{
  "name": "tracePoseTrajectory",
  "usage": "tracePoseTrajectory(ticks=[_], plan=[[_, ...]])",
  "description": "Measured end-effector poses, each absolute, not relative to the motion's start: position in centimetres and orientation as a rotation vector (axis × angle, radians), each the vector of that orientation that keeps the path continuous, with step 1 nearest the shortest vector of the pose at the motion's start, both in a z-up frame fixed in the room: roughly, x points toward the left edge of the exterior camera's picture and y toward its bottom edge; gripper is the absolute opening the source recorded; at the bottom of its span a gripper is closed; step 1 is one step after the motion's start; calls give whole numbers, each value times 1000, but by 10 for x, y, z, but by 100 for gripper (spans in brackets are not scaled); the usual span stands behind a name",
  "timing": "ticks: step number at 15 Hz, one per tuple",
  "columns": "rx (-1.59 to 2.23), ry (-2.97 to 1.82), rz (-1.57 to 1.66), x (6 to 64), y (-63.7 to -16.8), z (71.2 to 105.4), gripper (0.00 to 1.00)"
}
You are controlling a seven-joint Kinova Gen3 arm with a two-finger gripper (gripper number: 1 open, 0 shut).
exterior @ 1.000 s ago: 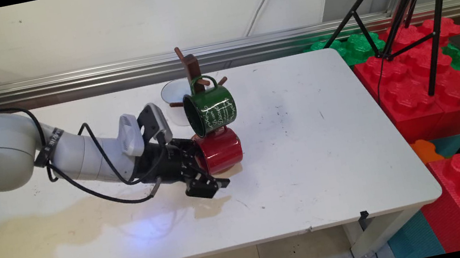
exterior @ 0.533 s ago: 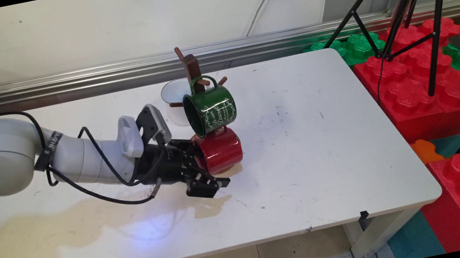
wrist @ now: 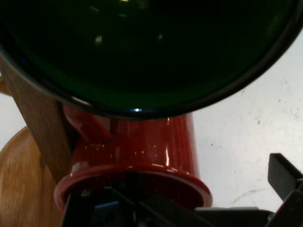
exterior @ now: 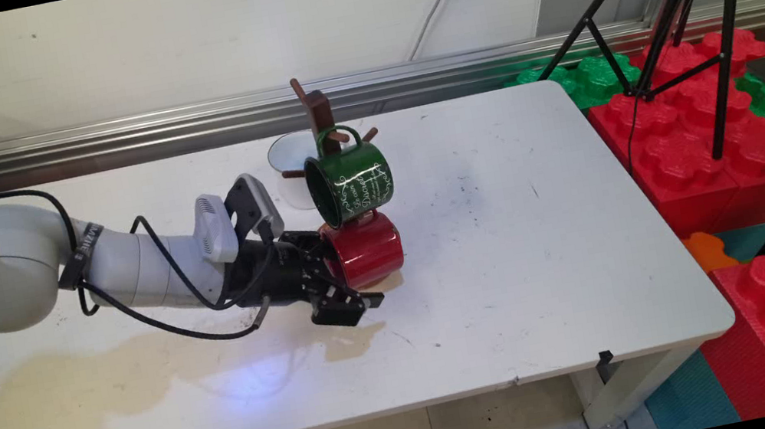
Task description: Pick up the red mug from the rack, then place the picked object on the table
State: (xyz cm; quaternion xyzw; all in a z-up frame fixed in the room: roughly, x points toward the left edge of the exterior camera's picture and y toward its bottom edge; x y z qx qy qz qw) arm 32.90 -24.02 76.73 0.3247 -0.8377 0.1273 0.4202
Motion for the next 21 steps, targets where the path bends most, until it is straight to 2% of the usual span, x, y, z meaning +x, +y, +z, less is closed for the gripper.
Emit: tracePoseTrajectory(ticks=[11,12,21], plan=[[823,-2086,327,329,-240,764,100],[822,-2085,327,329,-240,764,0],[824,-2080,328,331,-238,763,0]])
